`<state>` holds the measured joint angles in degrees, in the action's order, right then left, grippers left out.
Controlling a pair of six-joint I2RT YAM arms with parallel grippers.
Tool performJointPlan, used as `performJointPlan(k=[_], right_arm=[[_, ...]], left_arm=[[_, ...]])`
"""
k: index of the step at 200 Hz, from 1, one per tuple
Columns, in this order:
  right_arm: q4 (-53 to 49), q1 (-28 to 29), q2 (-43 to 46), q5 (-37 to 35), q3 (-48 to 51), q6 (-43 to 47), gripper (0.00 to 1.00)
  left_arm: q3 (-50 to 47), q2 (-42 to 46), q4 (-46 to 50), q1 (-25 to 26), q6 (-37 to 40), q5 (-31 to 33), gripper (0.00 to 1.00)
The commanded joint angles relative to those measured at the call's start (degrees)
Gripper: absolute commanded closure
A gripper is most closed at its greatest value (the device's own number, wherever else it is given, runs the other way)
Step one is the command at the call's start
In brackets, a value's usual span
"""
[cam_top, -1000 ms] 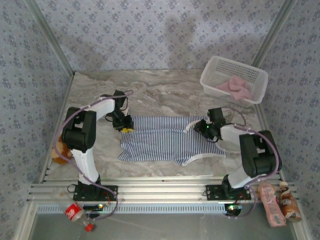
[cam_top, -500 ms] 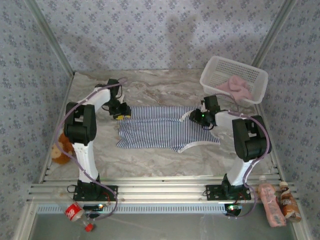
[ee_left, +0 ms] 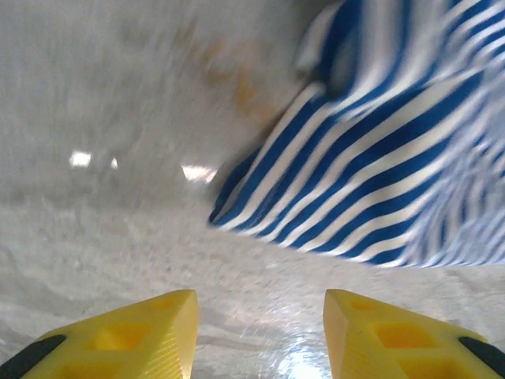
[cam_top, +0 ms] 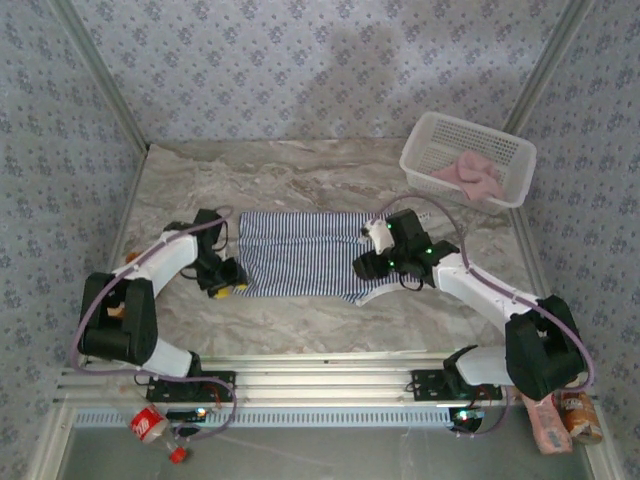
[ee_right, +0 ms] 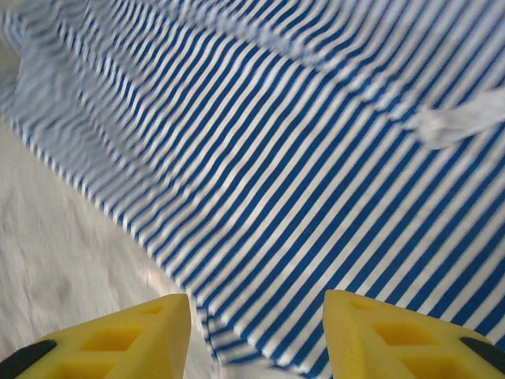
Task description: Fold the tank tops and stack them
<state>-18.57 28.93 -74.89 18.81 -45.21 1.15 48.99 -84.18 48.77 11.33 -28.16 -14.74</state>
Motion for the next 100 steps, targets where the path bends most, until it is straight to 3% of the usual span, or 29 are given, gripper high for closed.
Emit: performJointPlan(k=[1,36,100], right_arm=[[-9.1,0.9,0.2,2.9,-1.9,19.5,0.49],[-11.6,5.1,-2.7,2.5,-0.3,31.3,0.49],[-3.9,11.2,-7.6,-4.7,1.4,33.4,0.5]], left_arm=[[-4.1,0.9,-6.6,0.4,-7.5,-1.3,0.55],[-7.1,-0.5,-12.9,0.4,-10.6,-1.4,0.55],[-7.7,-3.0,-14.6,0.4,-10.0,-0.4,0.62]])
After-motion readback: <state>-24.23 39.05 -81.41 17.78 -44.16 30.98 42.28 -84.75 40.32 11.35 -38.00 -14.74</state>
